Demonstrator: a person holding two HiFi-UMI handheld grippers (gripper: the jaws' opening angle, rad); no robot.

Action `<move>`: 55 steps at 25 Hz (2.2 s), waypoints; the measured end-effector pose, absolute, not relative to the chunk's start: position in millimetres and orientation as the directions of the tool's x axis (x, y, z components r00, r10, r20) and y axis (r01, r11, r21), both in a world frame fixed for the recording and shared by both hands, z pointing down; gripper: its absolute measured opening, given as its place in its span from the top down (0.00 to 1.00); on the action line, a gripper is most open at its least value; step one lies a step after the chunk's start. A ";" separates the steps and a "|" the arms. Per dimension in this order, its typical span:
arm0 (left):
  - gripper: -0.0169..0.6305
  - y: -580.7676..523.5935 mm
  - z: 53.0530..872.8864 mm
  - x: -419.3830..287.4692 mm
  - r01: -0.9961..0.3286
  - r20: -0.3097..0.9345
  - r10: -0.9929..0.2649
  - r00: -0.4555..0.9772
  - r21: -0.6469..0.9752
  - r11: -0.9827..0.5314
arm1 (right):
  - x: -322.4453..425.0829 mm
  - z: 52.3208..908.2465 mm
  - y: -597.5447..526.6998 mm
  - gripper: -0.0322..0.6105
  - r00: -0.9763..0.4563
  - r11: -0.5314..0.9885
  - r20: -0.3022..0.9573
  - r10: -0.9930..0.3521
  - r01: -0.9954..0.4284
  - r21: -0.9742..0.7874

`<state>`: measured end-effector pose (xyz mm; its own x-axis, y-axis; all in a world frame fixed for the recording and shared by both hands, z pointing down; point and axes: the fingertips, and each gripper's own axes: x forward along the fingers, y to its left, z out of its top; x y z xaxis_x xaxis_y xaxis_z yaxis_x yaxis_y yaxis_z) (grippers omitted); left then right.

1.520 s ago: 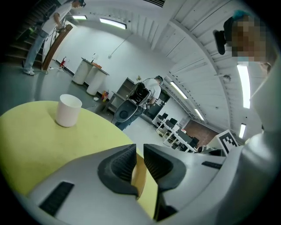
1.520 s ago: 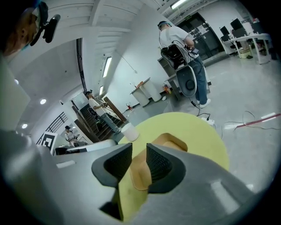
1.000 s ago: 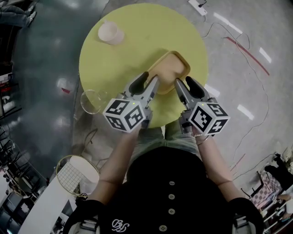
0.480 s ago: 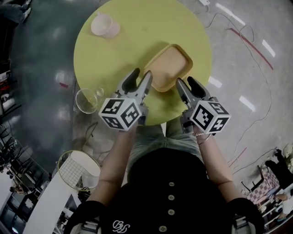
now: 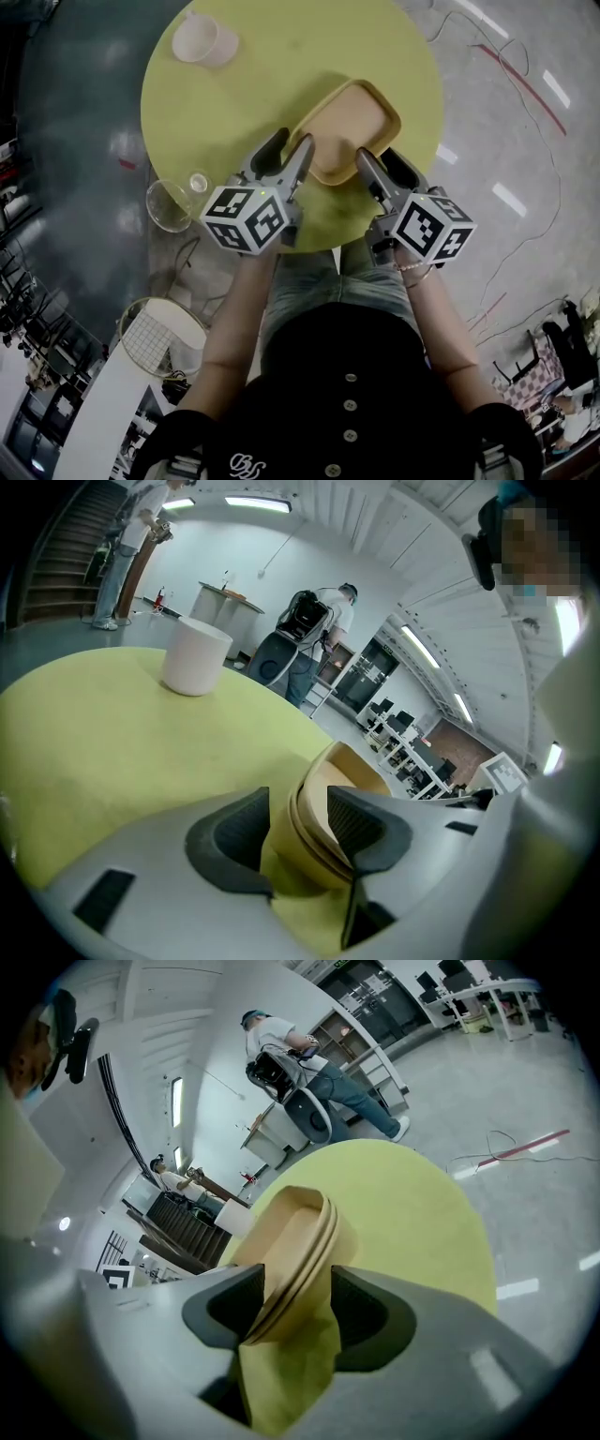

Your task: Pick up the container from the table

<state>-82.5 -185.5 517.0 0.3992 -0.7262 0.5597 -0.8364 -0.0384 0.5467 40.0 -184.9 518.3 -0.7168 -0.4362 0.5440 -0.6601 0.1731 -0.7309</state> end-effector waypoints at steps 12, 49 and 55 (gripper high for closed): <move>0.70 -186.5 520.0 -77.2 -0.826 0.545 -0.732 0.409 0.561 -0.043 | 31.0 517.3 -184.5 0.63 -0.734 0.173 0.527 -0.428 -0.640 -0.749; 0.70 -199.2 414.9 -62.6 -0.773 0.267 -0.829 0.491 0.573 -0.273 | 32.6 406.3 -238.8 0.63 -0.750 0.401 0.348 -0.563 -0.616 -0.678; 0.70 -205.5 400.2 -67.2 -0.770 0.220 -0.846 0.485 0.566 -0.295 | 29.0 392.1 -242.1 0.63 -0.770 0.454 0.327 -0.548 -0.603 -0.656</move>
